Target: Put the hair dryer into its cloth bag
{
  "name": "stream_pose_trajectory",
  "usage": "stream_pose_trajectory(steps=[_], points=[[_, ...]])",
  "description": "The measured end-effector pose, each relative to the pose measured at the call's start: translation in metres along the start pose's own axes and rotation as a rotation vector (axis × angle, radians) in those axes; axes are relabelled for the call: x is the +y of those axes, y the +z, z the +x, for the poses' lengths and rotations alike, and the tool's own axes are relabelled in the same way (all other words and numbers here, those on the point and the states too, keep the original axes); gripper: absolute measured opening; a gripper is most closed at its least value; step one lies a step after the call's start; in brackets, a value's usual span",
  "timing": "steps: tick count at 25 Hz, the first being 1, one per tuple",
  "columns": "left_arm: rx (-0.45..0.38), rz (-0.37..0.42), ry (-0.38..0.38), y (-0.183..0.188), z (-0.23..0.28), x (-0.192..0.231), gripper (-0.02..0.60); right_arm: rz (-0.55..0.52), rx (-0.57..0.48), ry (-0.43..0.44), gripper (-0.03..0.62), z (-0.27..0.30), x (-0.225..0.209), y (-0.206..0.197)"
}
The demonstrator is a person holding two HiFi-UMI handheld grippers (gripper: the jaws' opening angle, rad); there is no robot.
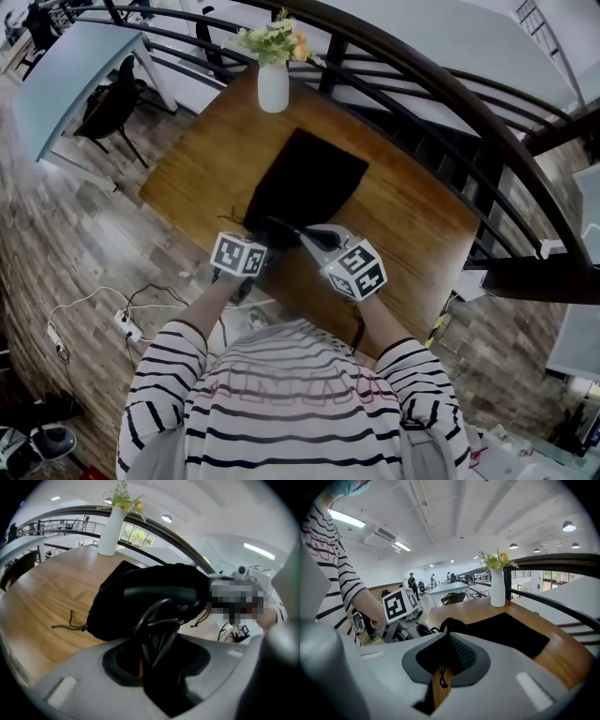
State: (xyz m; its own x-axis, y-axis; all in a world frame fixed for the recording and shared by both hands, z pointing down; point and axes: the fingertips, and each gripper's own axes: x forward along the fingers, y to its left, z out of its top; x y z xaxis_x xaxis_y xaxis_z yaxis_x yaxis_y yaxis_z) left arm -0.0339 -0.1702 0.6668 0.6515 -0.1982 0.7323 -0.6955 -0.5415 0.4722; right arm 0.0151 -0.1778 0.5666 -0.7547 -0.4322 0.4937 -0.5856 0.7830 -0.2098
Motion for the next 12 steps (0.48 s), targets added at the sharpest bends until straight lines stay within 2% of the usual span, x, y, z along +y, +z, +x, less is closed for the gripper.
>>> stream_pose_trajectory(steps=[12], points=[[-0.026, -0.047, -0.026, 0.040, 0.028, -0.005, 0.169, -0.014, -0.003, -0.004, 0.014, -0.002, -0.002, -0.004]])
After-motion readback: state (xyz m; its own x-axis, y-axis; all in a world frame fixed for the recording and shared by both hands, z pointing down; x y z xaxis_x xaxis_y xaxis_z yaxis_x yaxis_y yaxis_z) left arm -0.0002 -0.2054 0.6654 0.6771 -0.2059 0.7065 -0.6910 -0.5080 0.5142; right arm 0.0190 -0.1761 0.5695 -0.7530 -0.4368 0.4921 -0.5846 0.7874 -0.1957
